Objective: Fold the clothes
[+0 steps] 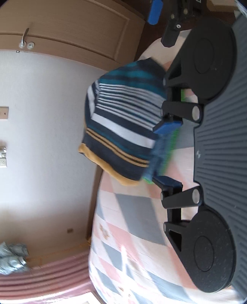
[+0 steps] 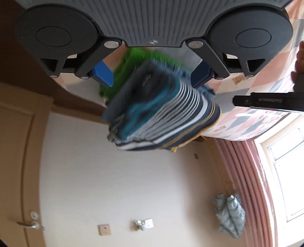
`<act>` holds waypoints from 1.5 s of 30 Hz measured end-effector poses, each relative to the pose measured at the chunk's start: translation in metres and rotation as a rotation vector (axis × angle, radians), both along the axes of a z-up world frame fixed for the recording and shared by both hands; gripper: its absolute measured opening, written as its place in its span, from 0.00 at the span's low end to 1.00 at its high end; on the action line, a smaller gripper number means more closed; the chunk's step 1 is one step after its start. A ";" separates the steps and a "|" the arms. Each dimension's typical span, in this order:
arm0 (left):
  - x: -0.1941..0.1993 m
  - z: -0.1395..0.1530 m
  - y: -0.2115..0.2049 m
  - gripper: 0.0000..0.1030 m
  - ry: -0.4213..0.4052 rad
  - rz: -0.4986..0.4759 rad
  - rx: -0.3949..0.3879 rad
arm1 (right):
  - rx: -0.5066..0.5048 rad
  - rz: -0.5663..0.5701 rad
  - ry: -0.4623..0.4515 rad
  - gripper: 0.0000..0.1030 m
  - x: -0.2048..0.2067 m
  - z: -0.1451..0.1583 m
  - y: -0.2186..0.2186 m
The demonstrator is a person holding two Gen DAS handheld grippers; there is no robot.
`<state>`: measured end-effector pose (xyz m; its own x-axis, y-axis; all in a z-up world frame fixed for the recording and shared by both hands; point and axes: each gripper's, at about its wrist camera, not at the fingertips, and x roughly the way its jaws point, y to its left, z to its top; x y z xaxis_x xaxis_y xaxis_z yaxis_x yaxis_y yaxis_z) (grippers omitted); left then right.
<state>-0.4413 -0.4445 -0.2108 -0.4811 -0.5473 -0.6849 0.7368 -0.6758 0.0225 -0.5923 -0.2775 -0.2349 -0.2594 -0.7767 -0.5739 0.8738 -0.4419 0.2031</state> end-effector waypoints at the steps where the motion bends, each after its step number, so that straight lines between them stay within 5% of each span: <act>1: 0.004 0.003 0.008 0.50 -0.010 0.011 0.003 | 0.006 -0.005 -0.004 0.91 0.005 0.001 0.005; 14: 0.053 0.038 0.069 0.65 -0.012 0.079 0.044 | 0.011 -0.007 0.019 0.98 0.055 0.039 0.046; 22: 0.070 0.047 0.087 0.92 -0.046 0.123 0.053 | 0.061 -0.034 -0.018 1.00 0.072 0.053 0.053; 45: 0.100 0.019 0.092 0.99 -0.049 0.218 0.034 | 0.267 -0.104 0.047 1.00 0.094 0.042 0.035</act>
